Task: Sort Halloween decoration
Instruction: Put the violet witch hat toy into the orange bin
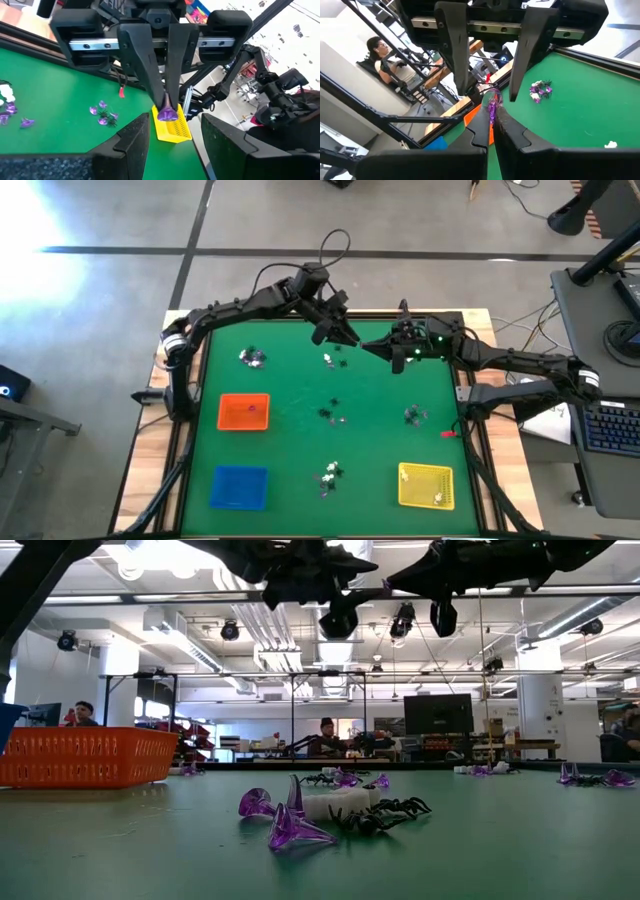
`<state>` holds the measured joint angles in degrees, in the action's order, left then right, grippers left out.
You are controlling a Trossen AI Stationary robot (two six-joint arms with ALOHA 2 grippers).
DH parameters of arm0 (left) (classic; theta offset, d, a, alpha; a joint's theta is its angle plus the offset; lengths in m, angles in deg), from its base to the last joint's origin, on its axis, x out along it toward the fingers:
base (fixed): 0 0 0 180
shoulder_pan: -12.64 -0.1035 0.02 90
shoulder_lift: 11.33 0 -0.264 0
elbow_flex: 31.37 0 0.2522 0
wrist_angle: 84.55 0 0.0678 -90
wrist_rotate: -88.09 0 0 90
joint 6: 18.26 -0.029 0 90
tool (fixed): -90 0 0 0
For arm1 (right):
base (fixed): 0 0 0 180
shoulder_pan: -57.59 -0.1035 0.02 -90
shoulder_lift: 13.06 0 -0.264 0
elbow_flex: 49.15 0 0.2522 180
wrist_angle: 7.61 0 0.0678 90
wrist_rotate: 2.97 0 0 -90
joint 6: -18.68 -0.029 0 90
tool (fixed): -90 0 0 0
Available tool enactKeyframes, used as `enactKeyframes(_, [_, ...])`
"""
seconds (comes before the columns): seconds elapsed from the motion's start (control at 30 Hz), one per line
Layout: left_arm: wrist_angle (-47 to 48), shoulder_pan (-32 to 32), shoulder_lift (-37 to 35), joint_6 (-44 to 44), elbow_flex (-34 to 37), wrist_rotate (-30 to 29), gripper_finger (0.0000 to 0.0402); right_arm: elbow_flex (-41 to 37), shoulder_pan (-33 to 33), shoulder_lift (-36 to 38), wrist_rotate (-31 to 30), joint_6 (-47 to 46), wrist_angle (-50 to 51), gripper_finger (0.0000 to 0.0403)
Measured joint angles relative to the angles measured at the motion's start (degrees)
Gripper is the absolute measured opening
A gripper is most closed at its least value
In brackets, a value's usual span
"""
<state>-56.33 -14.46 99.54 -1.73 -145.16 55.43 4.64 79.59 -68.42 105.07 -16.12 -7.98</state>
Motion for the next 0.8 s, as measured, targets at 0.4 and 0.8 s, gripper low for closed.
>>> enactKeyframes(0.4, [-0.2,0.8,0.2,2.3,0.0,-2.4,0.0162,0.0,0.0,0.0,0.0,-0.7,-1.4,0.0009])
enactKeyframes(0.8, [-1.2,1.4,5.0,4.5,-3.1,0.7,0.0162,0.0,0.0,-0.1,0.0,-0.7,-0.8,0.0009])
